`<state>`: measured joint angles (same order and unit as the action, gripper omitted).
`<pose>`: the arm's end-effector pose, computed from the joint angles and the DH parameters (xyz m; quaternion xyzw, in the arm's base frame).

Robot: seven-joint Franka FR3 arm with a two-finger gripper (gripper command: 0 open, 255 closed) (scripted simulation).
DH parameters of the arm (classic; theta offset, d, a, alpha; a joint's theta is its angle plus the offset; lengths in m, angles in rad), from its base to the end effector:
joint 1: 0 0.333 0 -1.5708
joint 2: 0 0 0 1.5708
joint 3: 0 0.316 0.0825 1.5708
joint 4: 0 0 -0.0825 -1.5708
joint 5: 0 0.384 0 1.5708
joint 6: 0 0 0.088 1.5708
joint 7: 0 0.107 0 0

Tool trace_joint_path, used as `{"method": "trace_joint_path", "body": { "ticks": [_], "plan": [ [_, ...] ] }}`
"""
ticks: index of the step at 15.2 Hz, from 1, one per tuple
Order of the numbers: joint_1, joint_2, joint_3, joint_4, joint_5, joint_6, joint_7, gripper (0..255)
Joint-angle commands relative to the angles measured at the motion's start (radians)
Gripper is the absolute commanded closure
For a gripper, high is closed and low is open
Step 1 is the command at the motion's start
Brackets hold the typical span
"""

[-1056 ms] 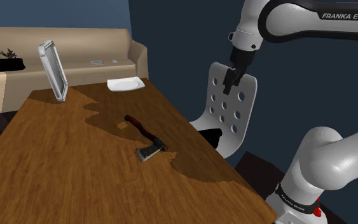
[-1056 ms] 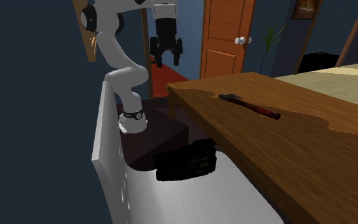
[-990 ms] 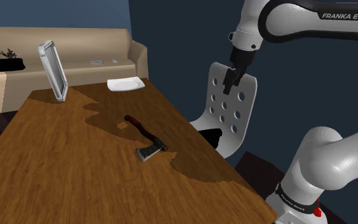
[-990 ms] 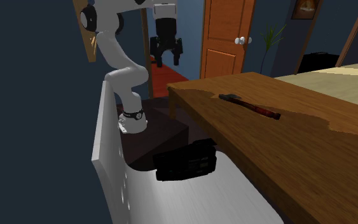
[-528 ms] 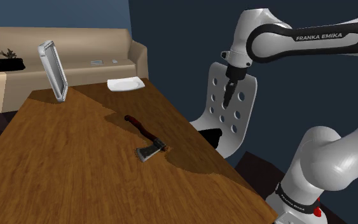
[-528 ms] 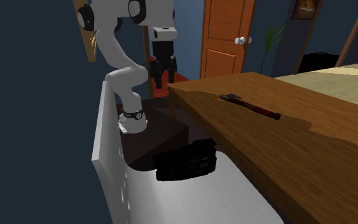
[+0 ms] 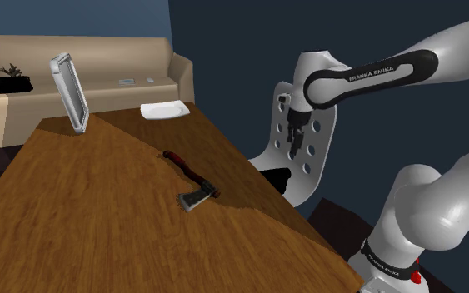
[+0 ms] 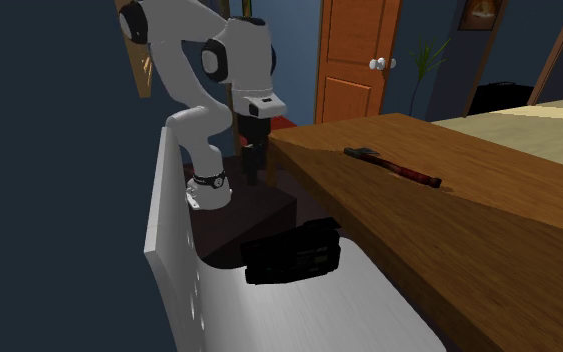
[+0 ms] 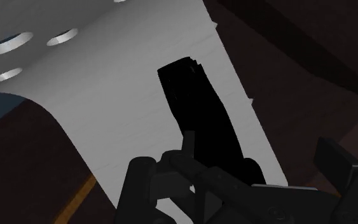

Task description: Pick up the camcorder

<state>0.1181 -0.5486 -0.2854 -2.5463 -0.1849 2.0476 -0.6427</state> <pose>0.3786 -0.0762 0.4504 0.9558 0.2931 0.0139 0.0155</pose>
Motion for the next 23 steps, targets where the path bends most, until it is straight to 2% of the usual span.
{"method": "trace_joint_path", "body": {
  "ticks": [1,6,10,18,20,21,23],
  "plan": [
    [0.018,0.069,-0.045,0.000,-0.007,0.057,-0.102,0],
    [0.070,0.260,-0.144,0.016,0.010,0.194,-0.351,0],
    [0.109,0.438,-0.201,0.053,0.072,0.296,-0.571,0],
    [0.114,0.543,-0.206,0.029,0.133,0.415,-0.622,0],
    [0.114,0.543,-0.205,0.029,0.133,0.415,-0.622,0],
    [0.114,0.544,-0.205,0.030,0.134,0.416,-0.622,255],
    [0.114,0.544,-0.205,0.029,0.134,0.416,-0.622,255]
  ]
}}
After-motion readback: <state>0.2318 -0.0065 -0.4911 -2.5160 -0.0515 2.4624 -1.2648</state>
